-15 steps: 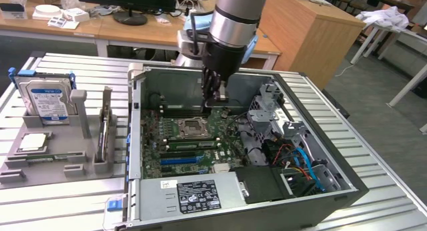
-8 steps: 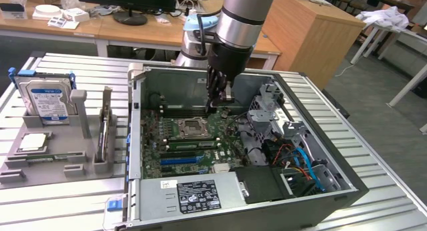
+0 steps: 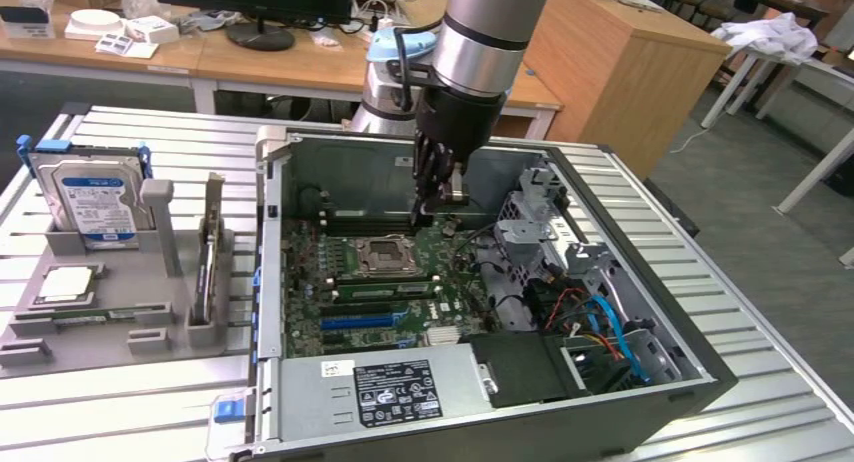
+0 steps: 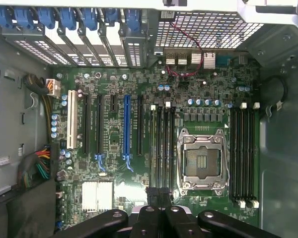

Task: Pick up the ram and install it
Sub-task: 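Press down the ram until it locks into place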

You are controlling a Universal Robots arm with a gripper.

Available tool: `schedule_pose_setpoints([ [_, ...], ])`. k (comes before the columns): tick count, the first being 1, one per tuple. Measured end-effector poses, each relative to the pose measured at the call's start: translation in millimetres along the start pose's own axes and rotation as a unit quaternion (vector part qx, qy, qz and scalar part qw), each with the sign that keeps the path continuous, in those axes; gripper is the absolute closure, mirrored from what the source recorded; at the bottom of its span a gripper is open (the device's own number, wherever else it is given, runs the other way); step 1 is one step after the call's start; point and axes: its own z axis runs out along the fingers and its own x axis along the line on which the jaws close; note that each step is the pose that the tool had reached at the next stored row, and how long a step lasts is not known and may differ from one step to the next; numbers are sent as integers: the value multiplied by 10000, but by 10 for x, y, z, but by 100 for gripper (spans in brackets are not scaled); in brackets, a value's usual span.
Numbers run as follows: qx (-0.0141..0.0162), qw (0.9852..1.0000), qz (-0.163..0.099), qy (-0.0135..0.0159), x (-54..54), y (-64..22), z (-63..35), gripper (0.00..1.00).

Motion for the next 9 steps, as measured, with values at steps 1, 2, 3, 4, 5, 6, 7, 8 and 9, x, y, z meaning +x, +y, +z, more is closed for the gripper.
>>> schedule_pose_setpoints([
  [1, 0, 10000, 0, 0, 0, 0, 0, 89],
  [2, 0, 10000, 0, 0, 0, 0, 0, 89],
  [3, 0, 10000, 0, 0, 0, 0, 0, 89],
  [4, 0, 10000, 0, 0, 0, 0, 0, 89],
  [5, 0, 10000, 0, 0, 0, 0, 0, 89],
  [6, 0, 10000, 2, 0, 0, 0, 0, 89],
  [7, 0, 10000, 19, -1, 0, 0, 0, 89],
  [8, 2, 10000, 53, -2, 0, 0, 0, 89],
  [9, 3, 9999, 103, -4, 0, 0, 1, 89],
])
